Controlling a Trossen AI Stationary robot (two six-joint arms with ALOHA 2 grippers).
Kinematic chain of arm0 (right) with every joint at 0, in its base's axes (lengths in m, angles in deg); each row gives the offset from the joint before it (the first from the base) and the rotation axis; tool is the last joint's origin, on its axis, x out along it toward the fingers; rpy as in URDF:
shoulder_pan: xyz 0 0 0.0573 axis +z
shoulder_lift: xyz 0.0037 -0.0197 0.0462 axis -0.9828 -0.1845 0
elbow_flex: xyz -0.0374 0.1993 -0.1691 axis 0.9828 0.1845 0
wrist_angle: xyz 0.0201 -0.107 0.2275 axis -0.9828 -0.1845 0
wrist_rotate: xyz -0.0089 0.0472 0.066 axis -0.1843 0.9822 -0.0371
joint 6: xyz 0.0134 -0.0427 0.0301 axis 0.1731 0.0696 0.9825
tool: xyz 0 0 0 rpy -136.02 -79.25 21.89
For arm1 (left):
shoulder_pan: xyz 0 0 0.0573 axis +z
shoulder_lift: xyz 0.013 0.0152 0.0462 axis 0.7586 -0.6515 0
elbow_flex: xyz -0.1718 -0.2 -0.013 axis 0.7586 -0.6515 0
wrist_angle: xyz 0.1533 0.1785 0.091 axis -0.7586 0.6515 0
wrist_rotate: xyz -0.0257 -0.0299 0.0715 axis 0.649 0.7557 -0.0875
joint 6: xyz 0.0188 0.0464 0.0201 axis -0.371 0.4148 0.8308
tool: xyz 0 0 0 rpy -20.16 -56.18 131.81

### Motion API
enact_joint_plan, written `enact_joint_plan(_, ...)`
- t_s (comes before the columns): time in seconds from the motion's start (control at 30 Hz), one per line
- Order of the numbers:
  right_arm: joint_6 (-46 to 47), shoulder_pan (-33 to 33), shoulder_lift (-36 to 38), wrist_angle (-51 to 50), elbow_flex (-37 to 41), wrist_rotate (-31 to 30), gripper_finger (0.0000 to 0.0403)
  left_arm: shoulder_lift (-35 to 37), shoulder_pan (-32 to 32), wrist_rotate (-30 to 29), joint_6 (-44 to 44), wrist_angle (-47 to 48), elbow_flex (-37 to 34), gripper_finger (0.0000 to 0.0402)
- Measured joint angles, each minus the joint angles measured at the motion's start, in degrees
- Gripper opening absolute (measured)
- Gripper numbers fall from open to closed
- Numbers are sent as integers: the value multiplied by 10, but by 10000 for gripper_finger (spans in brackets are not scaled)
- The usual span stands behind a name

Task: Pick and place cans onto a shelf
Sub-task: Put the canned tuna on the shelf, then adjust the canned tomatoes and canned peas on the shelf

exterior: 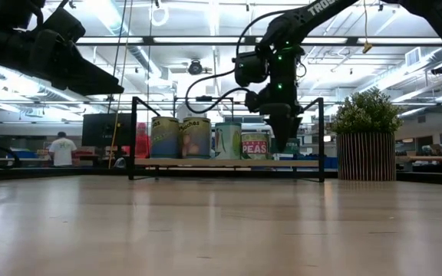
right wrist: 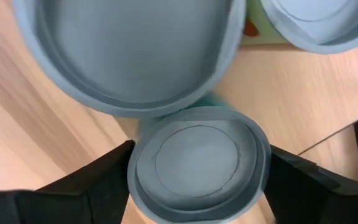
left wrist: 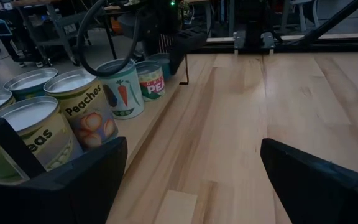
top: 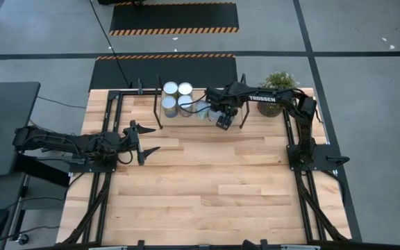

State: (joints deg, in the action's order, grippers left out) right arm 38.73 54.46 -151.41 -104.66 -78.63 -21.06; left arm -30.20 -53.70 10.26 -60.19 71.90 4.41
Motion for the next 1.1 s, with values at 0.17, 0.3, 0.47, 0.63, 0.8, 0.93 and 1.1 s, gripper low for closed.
enact_joint_plan(0.17, 1, -1, 0, 0, 0, -1, 313, 0, 0, 0, 0, 0, 0, 375)
enact_joint_plan(0.3, 1, 0, 0, 0, 0, -2, 320, 0, 0, 0, 0, 0, 0, 375)
enact_joint_plan(0.47, 1, 0, 0, 6, 0, -3, 345, 0, 0, 0, 0, 0, 0, 375)
enact_joint_plan(0.63, 1, 0, 0, 6, 0, -3, 354, 0, 0, 0, 0, 0, 0, 375)
enact_joint_plan(0.8, 1, 0, 0, 6, 0, -3, 353, 0, 0, 0, 0, 0, 0, 375)
enact_joint_plan(0.93, 1, 0, 0, -6, -5, -3, 352, 0, 0, 0, 0, 0, 0, 375)
enact_joint_plan(1.1, -5, 1, 0, -14, -22, -3, 352, 0, 0, 0, 0, 0, 0, 375)
